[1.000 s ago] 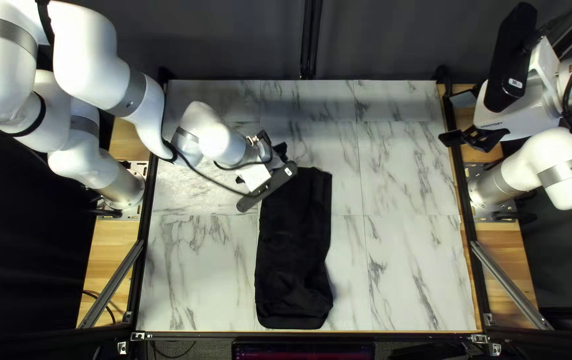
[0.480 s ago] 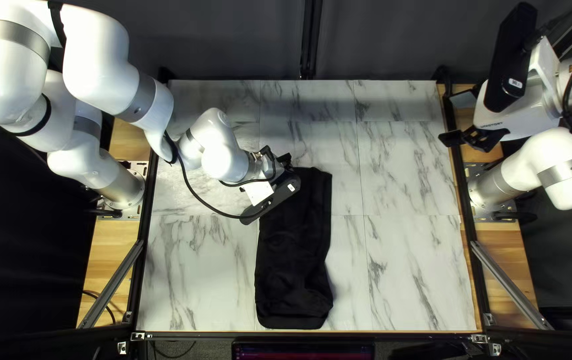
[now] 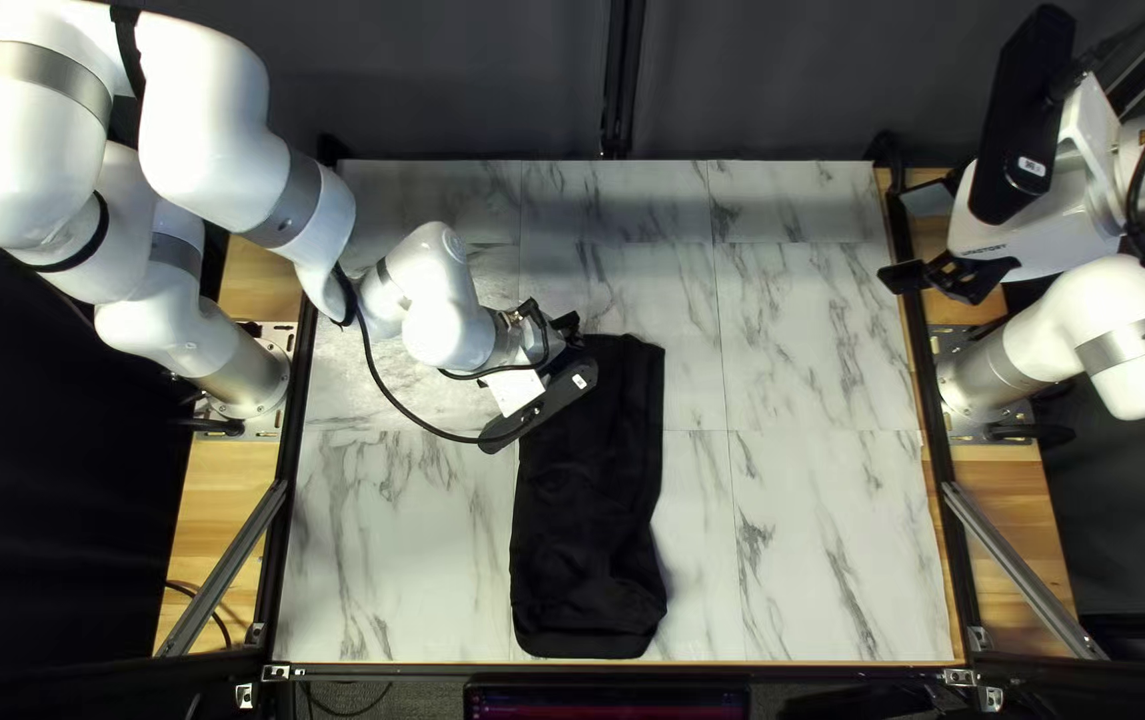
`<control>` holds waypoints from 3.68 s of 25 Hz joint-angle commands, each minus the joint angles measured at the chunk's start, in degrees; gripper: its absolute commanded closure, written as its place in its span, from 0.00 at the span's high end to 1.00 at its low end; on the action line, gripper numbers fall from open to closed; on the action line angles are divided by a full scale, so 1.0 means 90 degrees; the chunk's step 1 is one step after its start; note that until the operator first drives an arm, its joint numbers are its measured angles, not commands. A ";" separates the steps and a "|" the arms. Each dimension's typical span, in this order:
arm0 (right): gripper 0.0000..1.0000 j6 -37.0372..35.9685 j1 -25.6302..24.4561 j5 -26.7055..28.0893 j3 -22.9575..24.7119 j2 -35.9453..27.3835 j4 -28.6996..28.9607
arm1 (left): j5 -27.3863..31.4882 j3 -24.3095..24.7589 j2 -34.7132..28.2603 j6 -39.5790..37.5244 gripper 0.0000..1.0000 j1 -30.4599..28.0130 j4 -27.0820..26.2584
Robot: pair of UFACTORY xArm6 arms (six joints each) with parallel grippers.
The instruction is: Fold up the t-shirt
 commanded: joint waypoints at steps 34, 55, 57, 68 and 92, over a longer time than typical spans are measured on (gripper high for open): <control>1.00 0.0000 0.0000 0.0000 0.0000 0.0000 0.0000 | -0.0215 0.0223 -0.0447 0.1441 0.03 0.0655 -0.0737; 1.00 0.0000 0.0000 0.0000 0.0000 0.0000 0.0000 | 0.0489 0.0095 -0.1224 0.4290 1.00 0.0260 -0.4244; 1.00 0.0000 0.0000 0.0000 0.0000 0.0000 0.0000 | 0.0865 0.0024 -0.1536 0.5424 1.00 0.0392 -0.5336; 1.00 0.0000 0.0000 0.0000 0.0000 0.0000 0.0000 | 0.3524 -0.0343 -0.3593 0.8776 1.00 0.1639 -0.8551; 1.00 0.0000 0.0000 0.0000 0.0000 0.0000 0.0000 | 0.6182 -0.0812 -0.5599 0.4133 1.00 -0.0448 -0.7274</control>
